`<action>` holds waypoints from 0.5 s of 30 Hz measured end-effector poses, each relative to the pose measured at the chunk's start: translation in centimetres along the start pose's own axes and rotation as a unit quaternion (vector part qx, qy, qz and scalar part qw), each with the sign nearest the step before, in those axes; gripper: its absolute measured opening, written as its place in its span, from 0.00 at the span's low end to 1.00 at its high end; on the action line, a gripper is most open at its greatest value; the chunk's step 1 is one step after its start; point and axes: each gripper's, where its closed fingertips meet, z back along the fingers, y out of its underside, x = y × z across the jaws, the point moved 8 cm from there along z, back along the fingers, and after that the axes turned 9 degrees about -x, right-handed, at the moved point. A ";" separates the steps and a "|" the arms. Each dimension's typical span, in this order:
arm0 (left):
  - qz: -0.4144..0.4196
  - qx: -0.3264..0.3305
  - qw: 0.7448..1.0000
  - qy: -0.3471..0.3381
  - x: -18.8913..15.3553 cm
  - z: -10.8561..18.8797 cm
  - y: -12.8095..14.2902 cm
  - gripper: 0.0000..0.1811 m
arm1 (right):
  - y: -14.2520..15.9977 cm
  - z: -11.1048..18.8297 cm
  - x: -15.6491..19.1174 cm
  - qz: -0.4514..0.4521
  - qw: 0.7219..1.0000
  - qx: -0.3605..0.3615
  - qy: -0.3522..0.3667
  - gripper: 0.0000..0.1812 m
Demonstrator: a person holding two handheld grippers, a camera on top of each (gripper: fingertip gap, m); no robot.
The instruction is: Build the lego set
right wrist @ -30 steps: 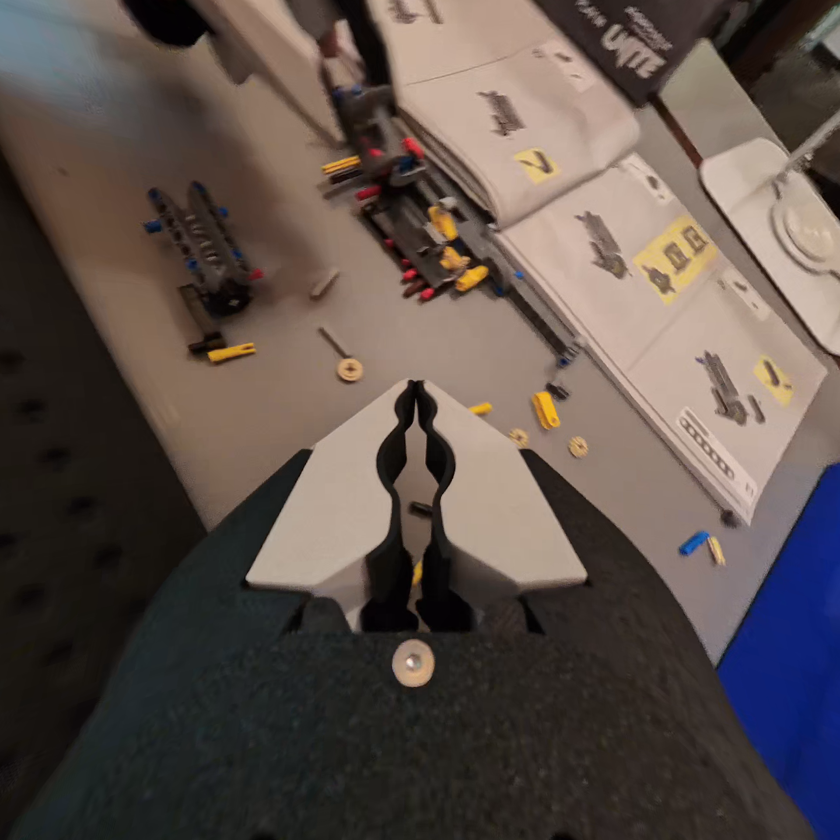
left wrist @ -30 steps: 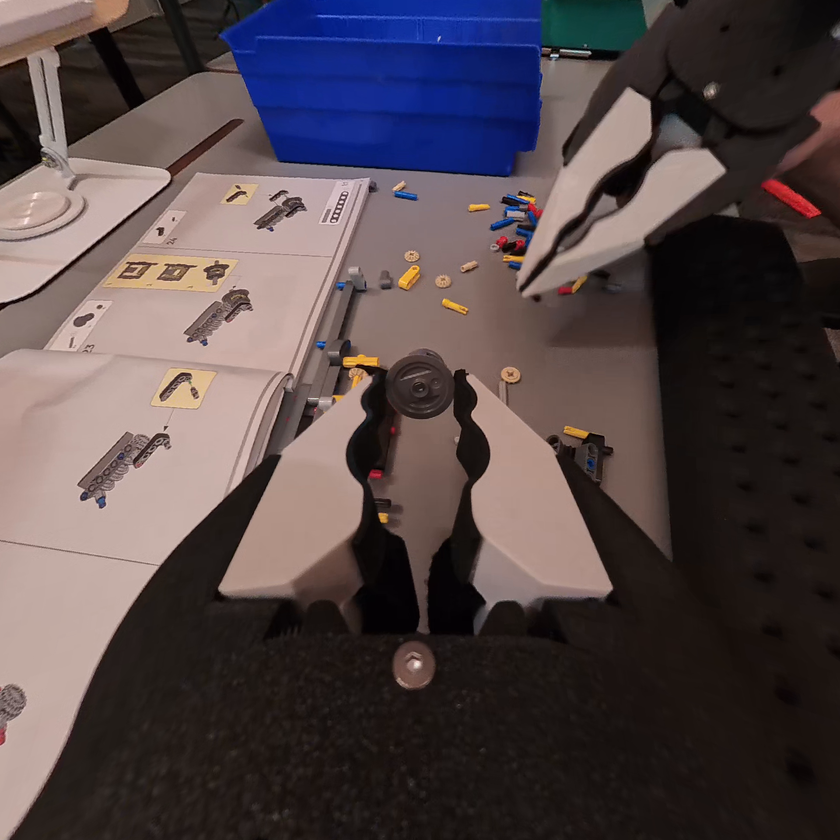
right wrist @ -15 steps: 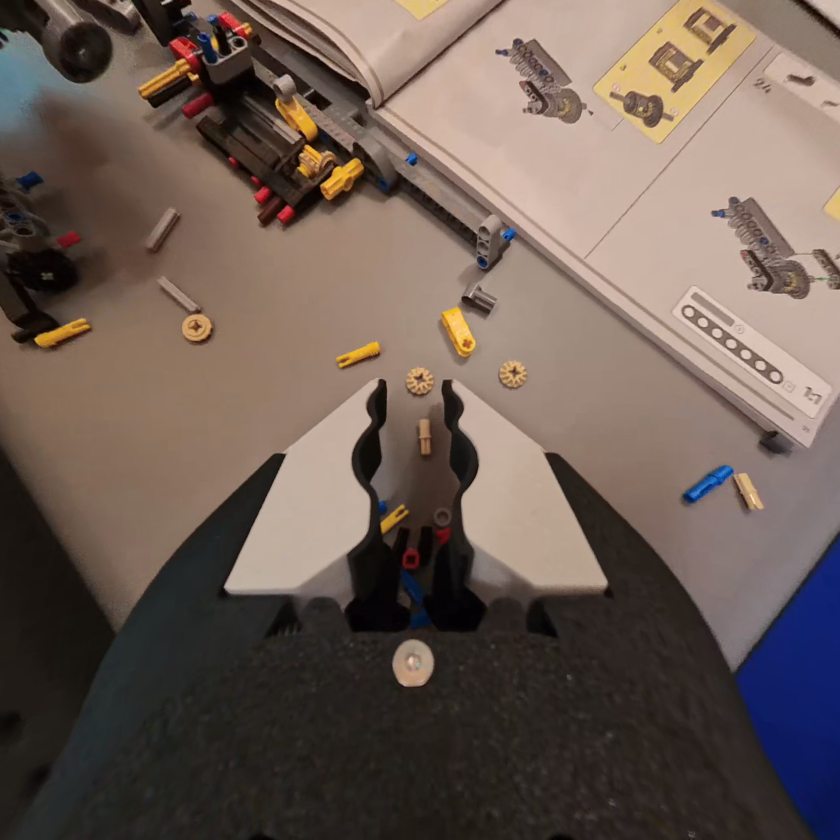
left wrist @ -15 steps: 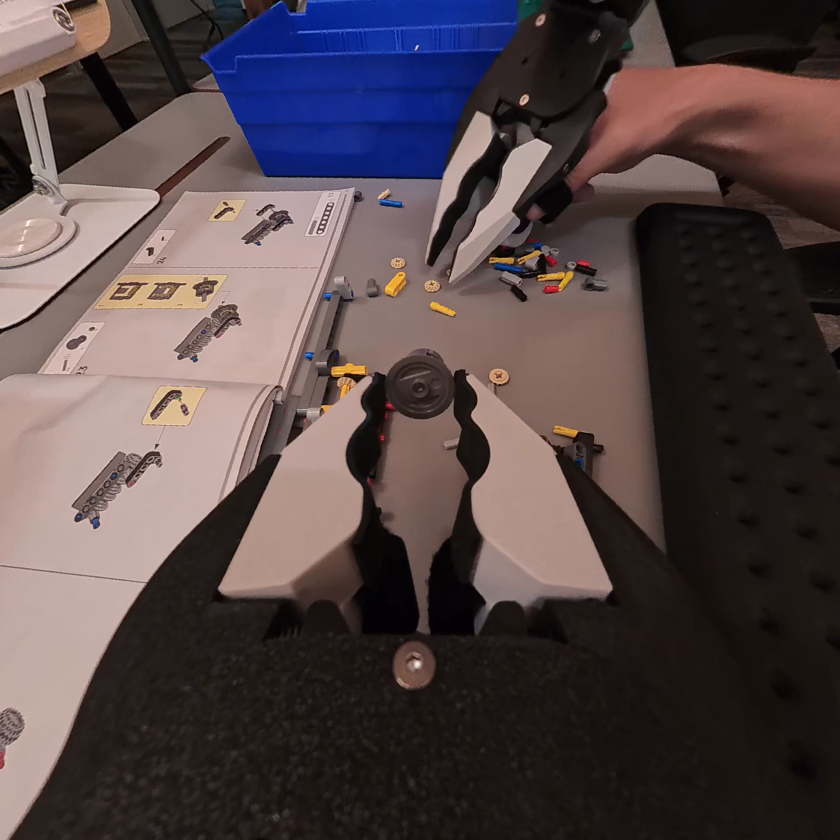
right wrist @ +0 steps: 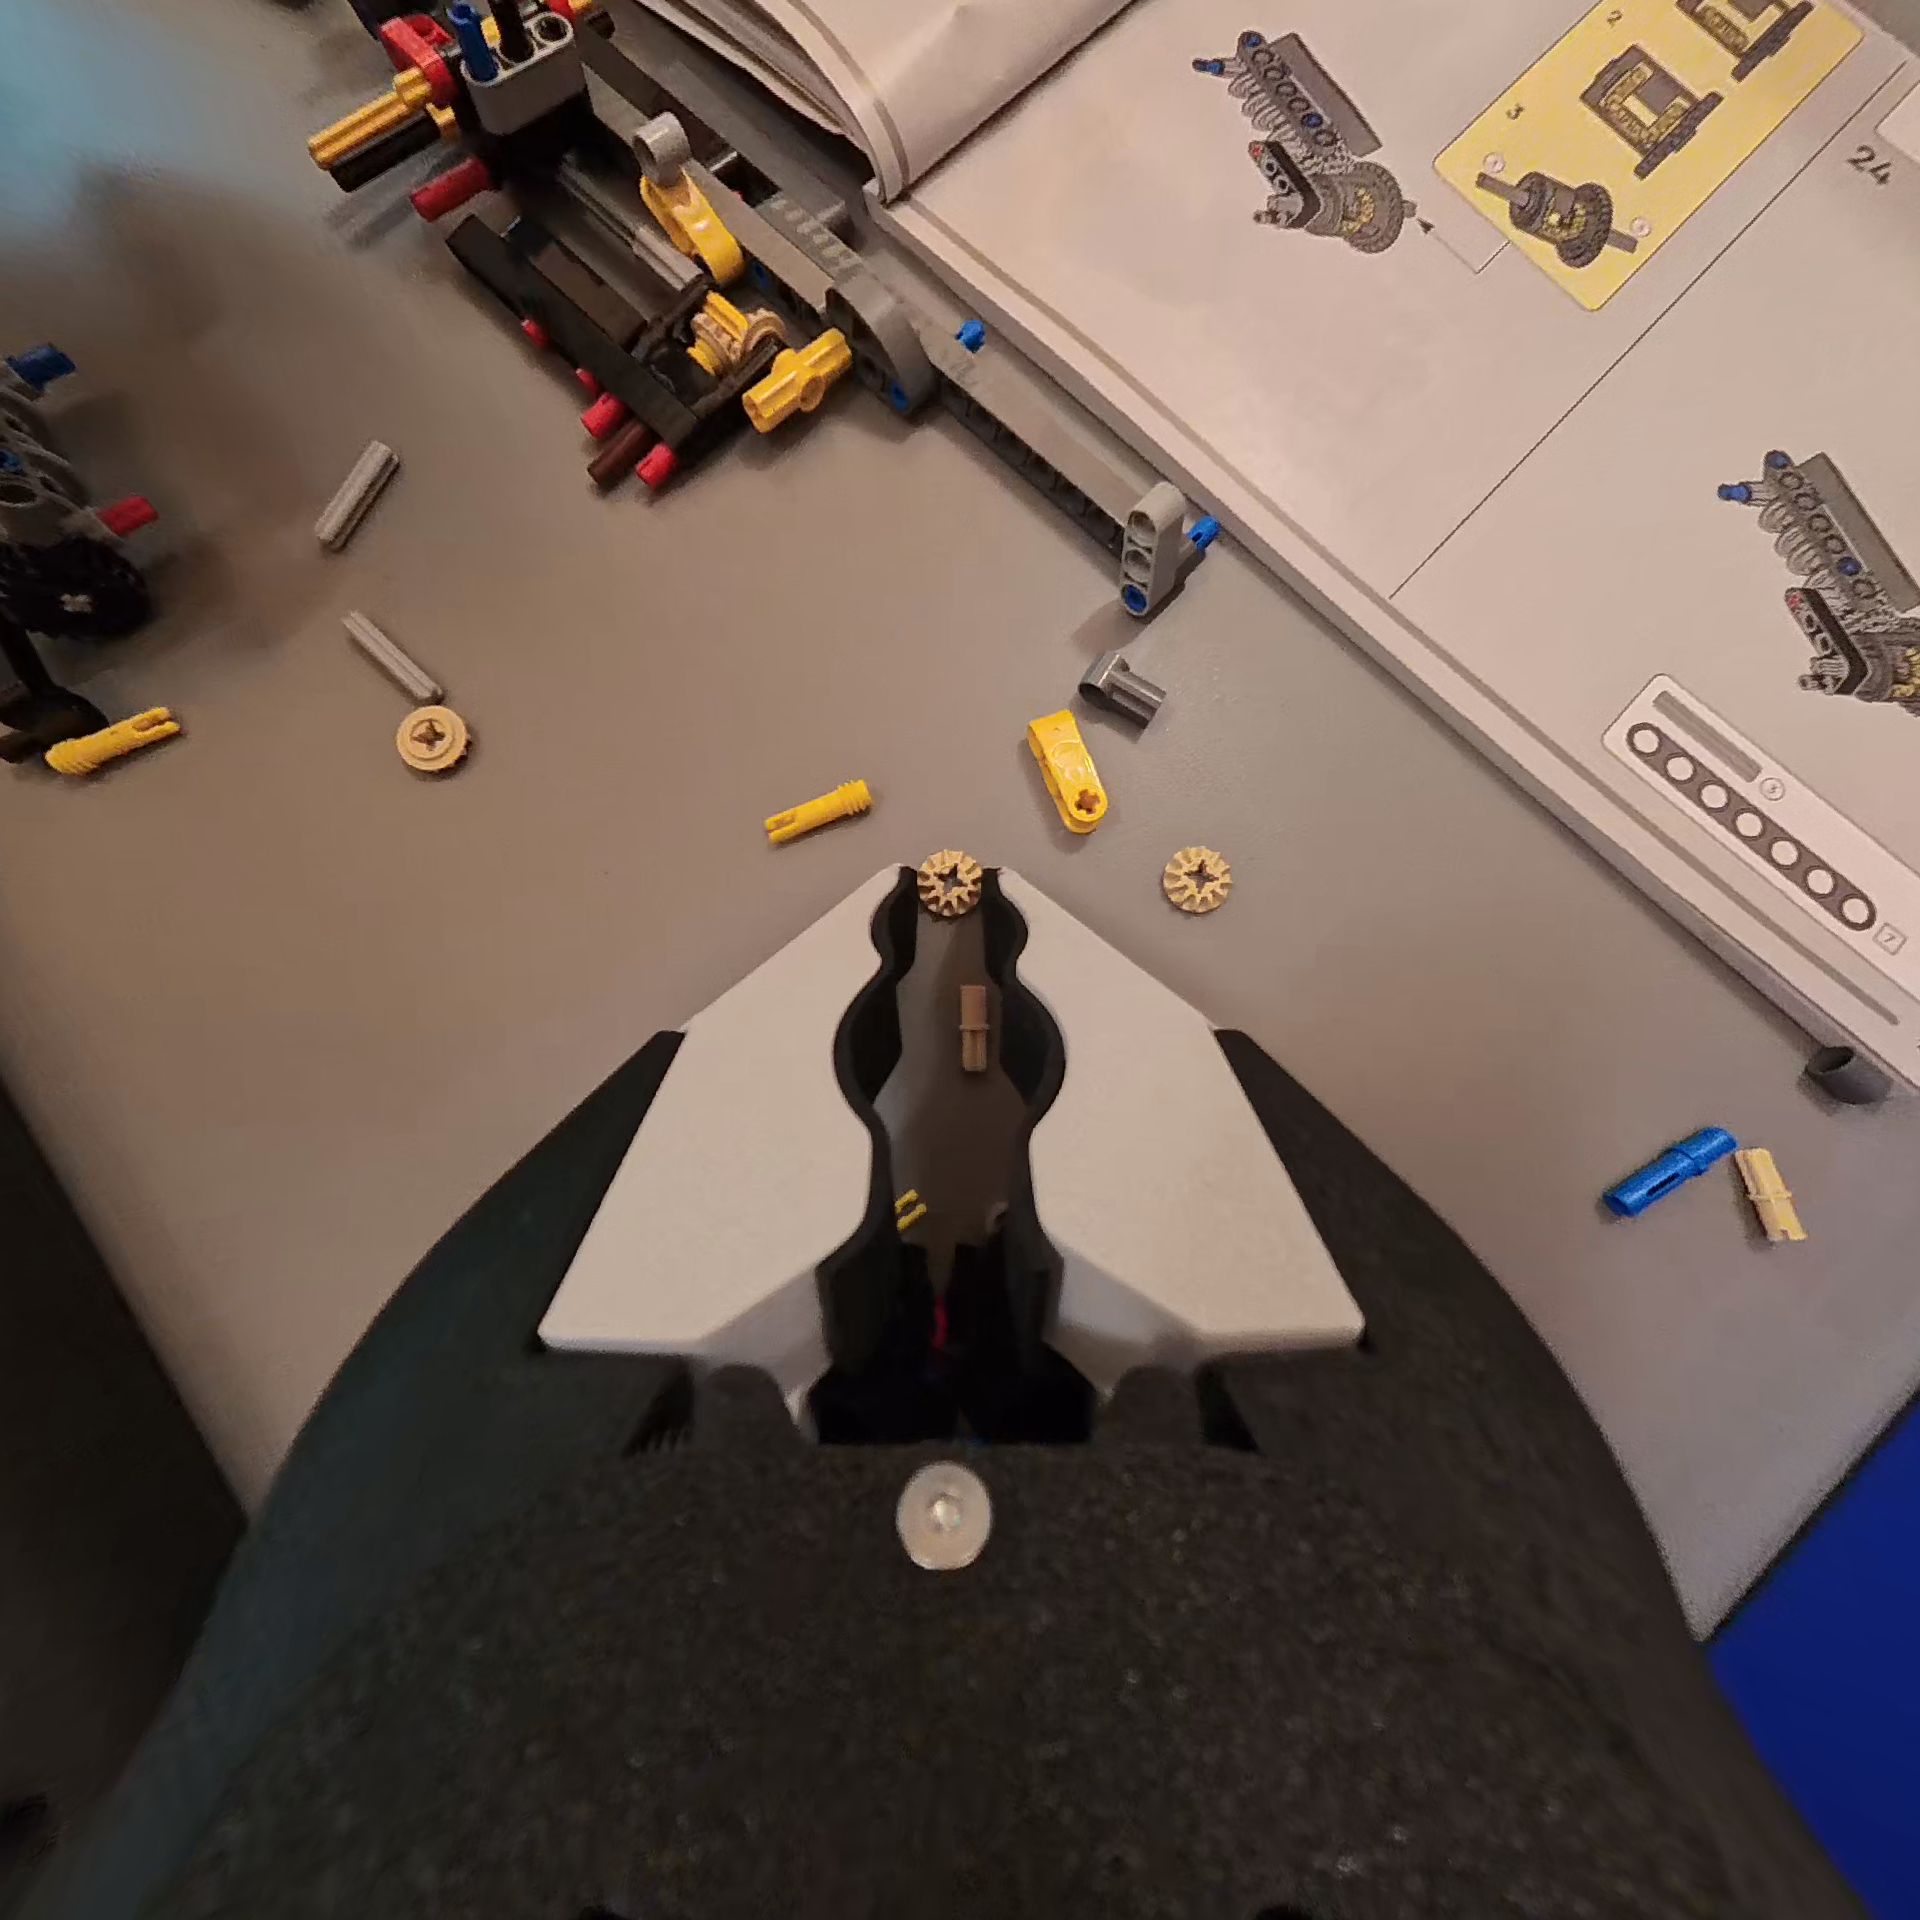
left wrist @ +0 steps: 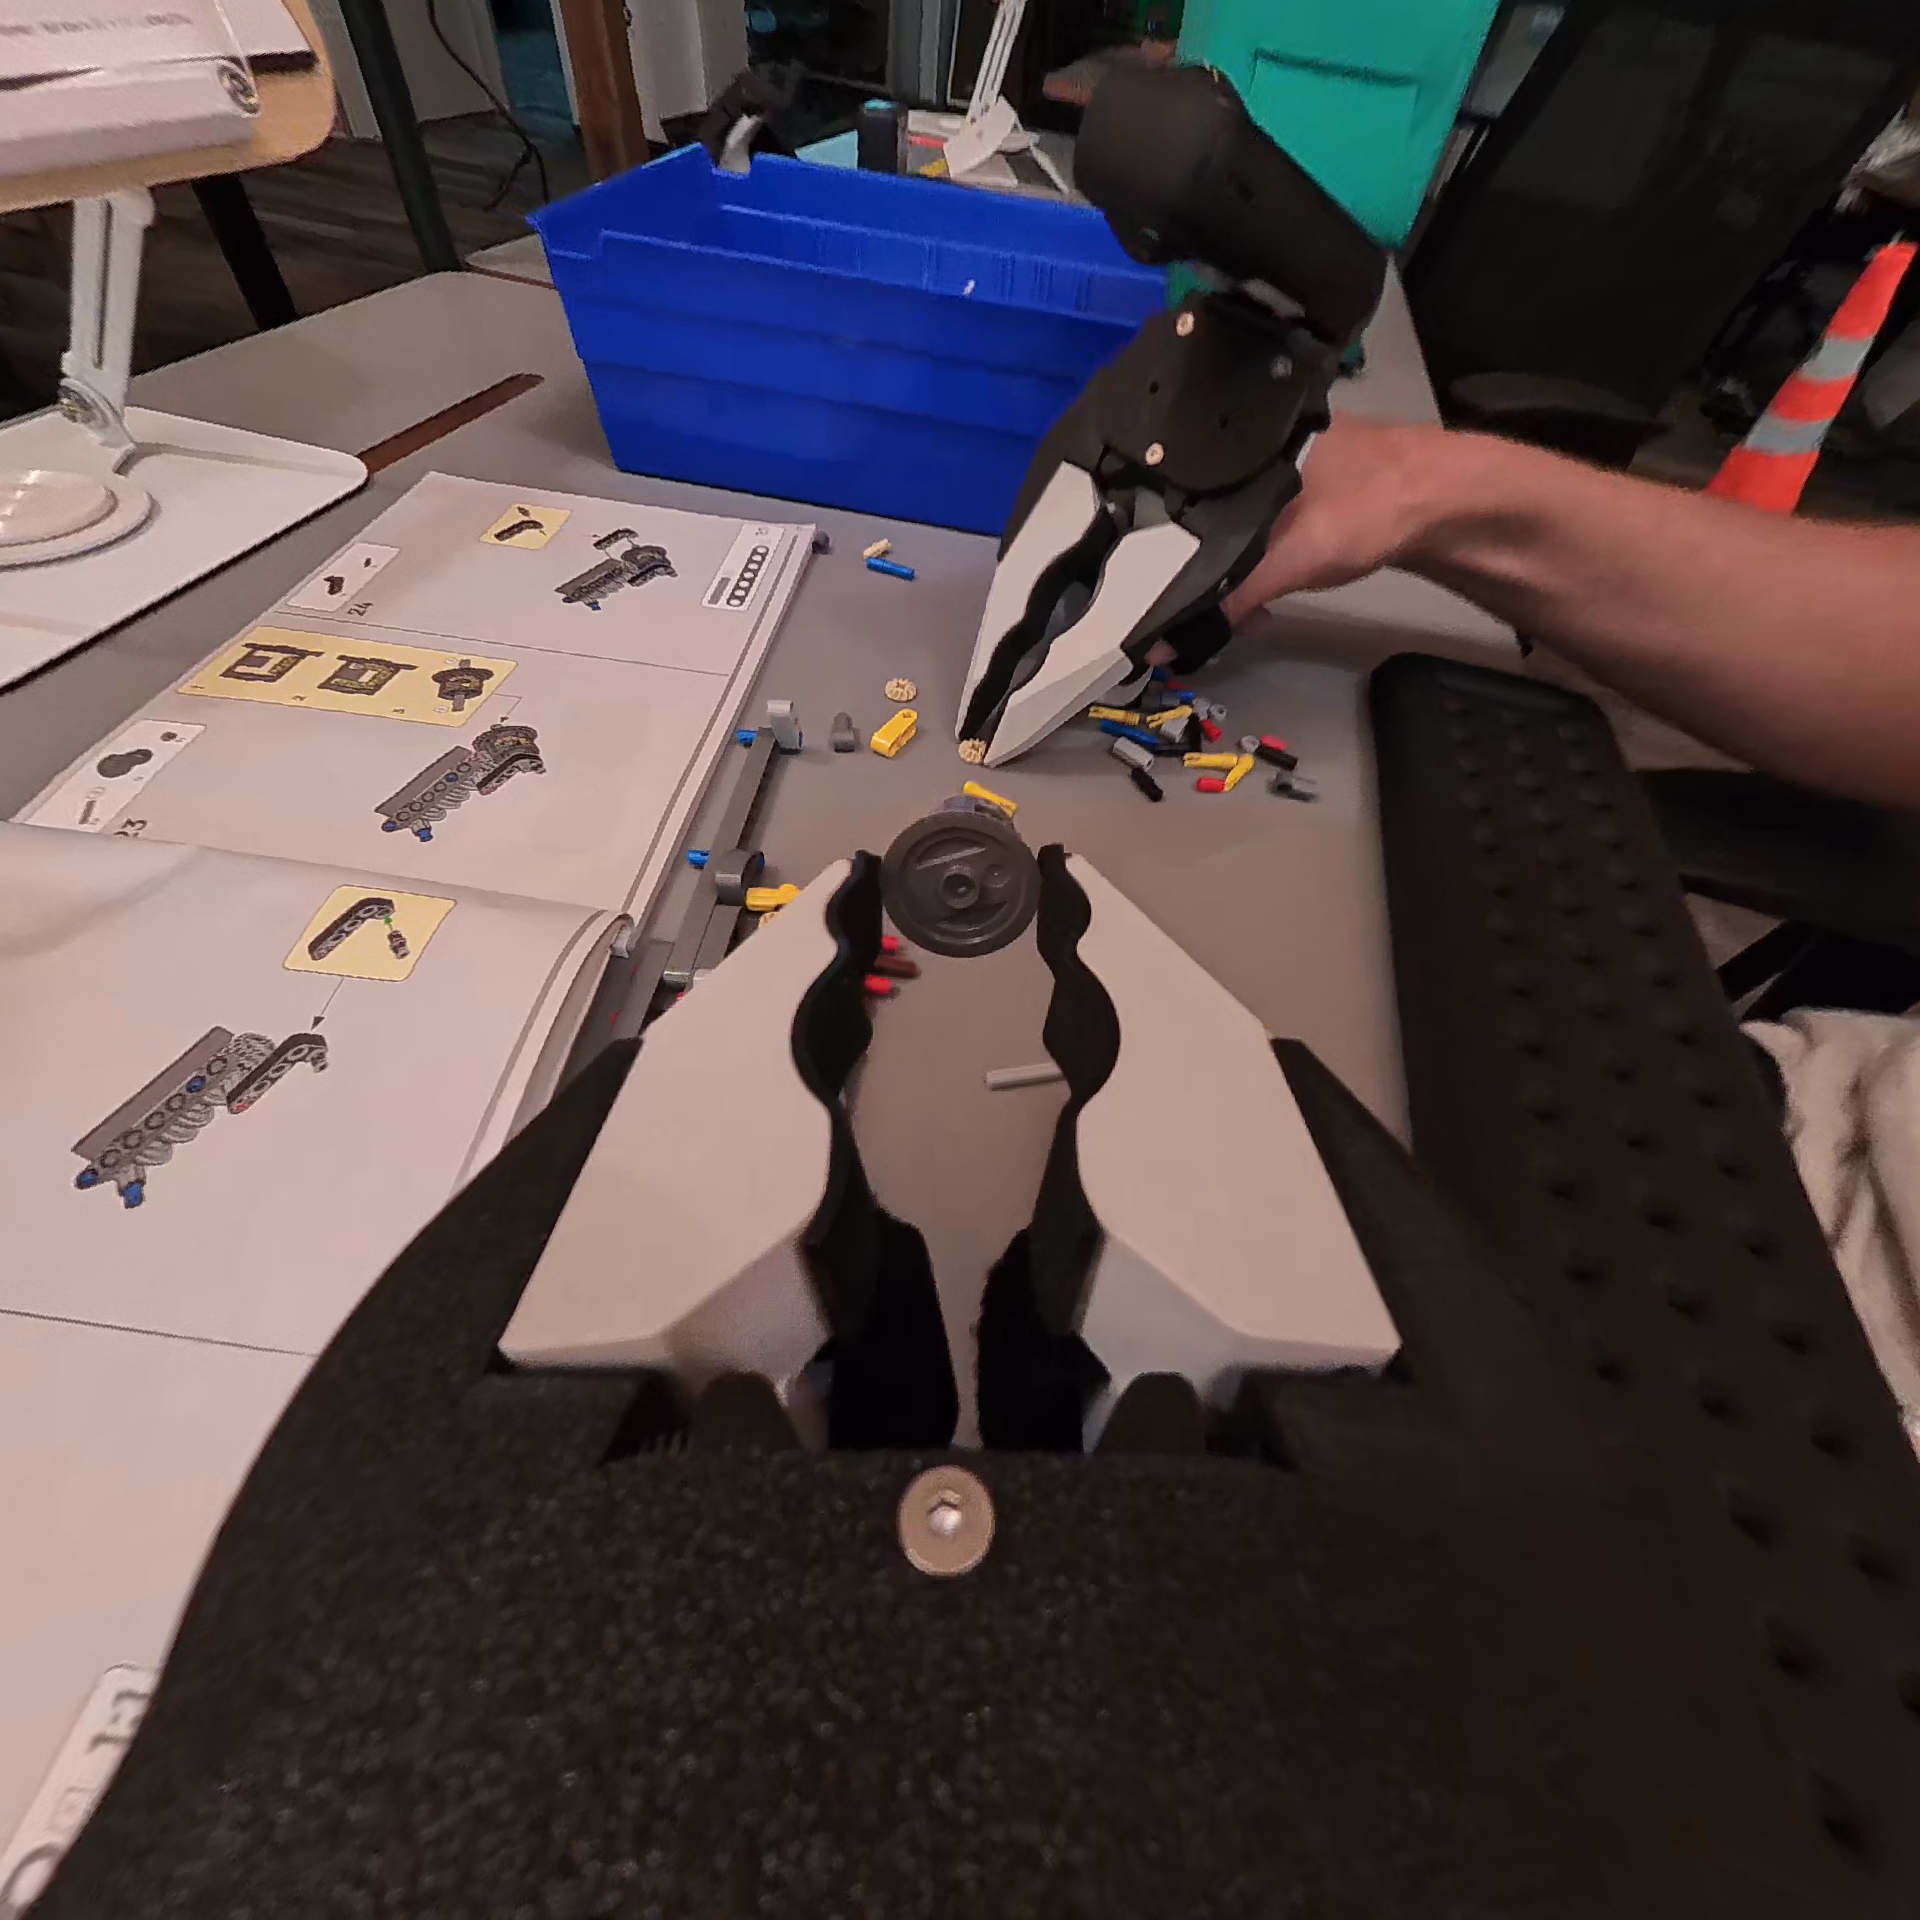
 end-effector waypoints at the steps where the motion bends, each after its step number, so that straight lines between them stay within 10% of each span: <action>1: 0.014 -0.009 1.000 0.000 0.2 0.1 -0.1 0.16 | 0.0 0.0 0.0 -0.003 1.000 -0.004 0.002 0.06; 10: 0.138 -0.114 0.983 0.044 0.9 0.9 -1.5 0.16 | -11.0 2.8 8.9 0.041 0.975 -0.215 -0.034 0.06; 15: 0.167 -0.147 0.973 0.066 0.9 1.2 -2.0 0.16 | -14.3 1.8 11.5 0.115 0.979 -0.170 0.000 0.06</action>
